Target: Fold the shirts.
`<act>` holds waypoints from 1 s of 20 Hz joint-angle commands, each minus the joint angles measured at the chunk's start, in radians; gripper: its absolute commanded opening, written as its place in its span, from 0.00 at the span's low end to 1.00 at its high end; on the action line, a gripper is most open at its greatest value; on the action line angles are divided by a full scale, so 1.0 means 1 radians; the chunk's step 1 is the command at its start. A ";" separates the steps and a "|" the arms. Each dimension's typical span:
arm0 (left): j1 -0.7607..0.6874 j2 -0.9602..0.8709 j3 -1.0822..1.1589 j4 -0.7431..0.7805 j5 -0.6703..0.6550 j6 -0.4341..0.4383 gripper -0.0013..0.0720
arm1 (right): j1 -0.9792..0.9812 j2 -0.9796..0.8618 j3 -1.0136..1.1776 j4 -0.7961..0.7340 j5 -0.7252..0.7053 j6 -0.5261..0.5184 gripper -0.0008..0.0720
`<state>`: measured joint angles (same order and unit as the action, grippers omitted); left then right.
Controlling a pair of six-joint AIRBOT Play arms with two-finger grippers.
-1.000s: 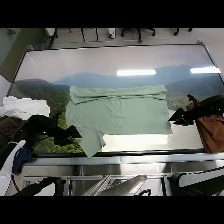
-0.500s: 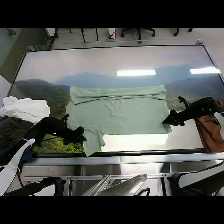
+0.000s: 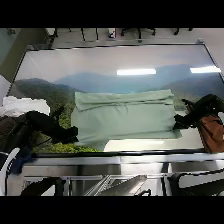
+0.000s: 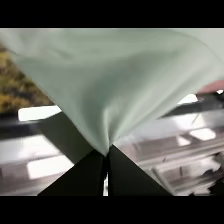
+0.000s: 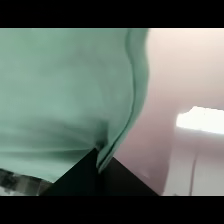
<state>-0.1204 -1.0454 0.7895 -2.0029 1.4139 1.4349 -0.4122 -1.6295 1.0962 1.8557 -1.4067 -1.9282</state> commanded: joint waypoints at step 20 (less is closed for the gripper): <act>-0.029 -0.838 0.878 0.072 -0.233 0.023 0.05 | 0.087 -0.218 0.413 0.355 0.325 -0.145 0.05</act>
<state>-0.1467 -1.7721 1.5841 -1.9289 1.1816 1.4570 -0.3271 -1.8053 1.4879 2.2051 -1.1305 -2.0380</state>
